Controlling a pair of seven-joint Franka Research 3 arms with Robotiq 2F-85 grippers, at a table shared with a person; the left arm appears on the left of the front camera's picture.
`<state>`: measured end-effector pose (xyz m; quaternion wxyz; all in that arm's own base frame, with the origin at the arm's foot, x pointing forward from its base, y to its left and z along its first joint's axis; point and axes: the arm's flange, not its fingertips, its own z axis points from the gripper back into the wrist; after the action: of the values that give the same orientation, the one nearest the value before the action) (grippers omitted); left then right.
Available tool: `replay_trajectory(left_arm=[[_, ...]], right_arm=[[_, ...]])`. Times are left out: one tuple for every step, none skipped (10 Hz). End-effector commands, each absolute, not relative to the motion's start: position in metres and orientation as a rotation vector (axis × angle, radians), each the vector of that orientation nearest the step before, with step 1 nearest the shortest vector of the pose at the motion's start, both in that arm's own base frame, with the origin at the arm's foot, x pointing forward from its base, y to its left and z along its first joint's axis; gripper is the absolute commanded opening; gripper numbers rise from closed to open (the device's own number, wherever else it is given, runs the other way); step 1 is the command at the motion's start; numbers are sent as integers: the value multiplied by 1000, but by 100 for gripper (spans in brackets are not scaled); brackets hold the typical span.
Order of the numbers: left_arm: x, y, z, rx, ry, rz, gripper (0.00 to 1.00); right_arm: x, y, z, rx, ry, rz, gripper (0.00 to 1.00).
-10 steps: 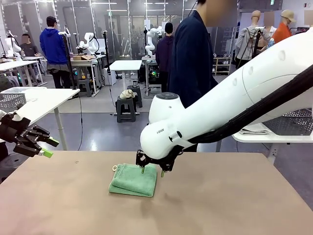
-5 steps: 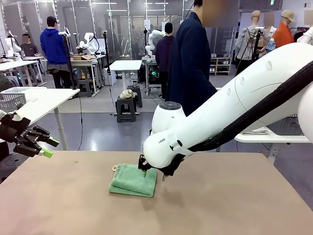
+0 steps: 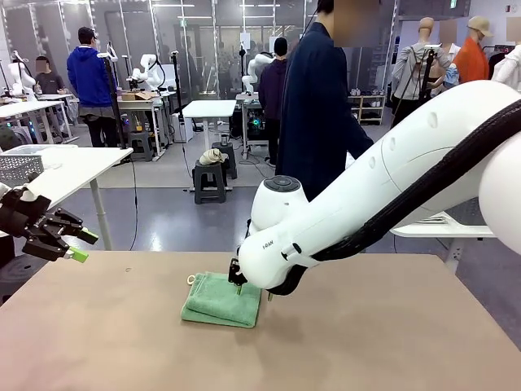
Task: Fold the towels and place them in the basket.
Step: Place the folded Towel with hook on the right side of the table.
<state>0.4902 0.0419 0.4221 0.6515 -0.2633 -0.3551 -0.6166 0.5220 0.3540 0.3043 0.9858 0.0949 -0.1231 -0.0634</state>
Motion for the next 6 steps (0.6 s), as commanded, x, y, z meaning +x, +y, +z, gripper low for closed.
replay_trajectory(left_arm=[[490, 42, 423, -597, -809, -1399, 69], [490, 42, 423, -597, -809, -1399, 69], [490, 42, 423, -597, -809, -1399, 69], [490, 42, 423, -597, -809, -1399, 69], [490, 42, 423, -597, -809, -1399, 69], [490, 42, 423, -597, -809, -1399, 69]], right_arm=[[521, 359, 296, 205, -281, -146, 83], [522, 359, 294, 208, -278, -144, 83], [524, 359, 292, 199, -283, -139, 79], [525, 359, 290, 198, -277, -136, 63], [526, 360, 289, 200, -279, -131, 59], [526, 361, 288, 202, -280, -131, 43]])
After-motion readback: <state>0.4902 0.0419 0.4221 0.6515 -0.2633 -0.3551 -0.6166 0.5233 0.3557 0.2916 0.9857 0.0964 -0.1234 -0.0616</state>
